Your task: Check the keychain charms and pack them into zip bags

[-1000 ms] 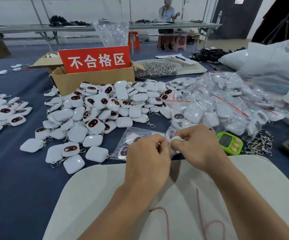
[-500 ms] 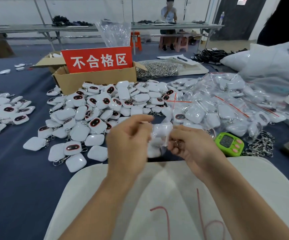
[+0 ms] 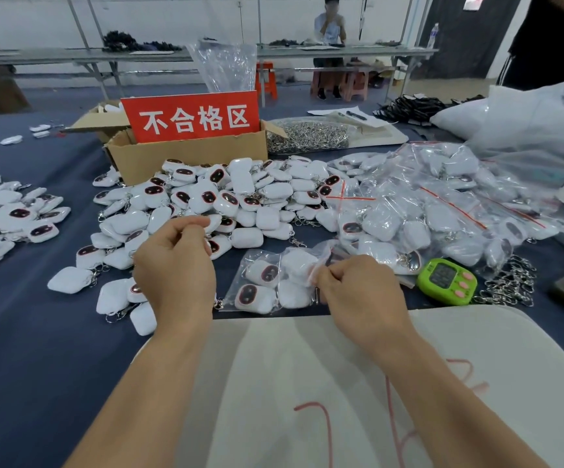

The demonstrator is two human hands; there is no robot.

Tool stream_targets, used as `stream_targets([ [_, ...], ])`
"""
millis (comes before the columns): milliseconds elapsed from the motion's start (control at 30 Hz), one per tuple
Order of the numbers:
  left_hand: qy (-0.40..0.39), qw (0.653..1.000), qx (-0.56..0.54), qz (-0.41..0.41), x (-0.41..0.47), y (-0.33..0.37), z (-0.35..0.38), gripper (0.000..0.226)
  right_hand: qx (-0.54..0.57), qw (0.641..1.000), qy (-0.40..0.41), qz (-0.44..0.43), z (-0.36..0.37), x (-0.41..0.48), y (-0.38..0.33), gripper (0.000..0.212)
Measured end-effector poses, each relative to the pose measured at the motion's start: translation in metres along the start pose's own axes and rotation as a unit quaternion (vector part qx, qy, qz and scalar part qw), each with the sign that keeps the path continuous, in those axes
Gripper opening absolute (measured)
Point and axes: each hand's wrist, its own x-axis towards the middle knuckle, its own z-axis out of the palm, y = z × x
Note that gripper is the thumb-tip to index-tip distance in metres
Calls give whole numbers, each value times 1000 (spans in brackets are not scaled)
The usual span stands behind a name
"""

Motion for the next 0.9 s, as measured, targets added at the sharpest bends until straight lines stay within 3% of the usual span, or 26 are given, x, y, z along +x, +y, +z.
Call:
stream_targets([
  [100,5,1000,-13,-21,3,-1,-2,32,158,987,21,-31,-1,1,-2,27],
  [200,3,999,-29,-34,5,-2,-1,31,216,973,-47,-59,-2,0,-1,15],
  [300,-9,999,-23,-28,3,-3,1,30,166,976,-108,-85,1,-2,0,8],
  [433,-18,1000,-14,-19,2,-4,2,26,67,990,-62,-109,-1,-2,-1,8],
  [533,-17,999,-17,-25,3,-4,1,26,89,993,-11,-82,-5,0,0,20],
  [633,-21,999,-15,-29,2,-3,1,28,179,981,6,-73,-9,-1,-1,24],
  [733,-28,999,-8,-28,0,-2,3,30,226,968,-33,-103,-13,-4,-8,23],
  [900,-42,999,9,-24,-4,0,3,31,96,978,-102,-151,-5,-8,-9,24],
])
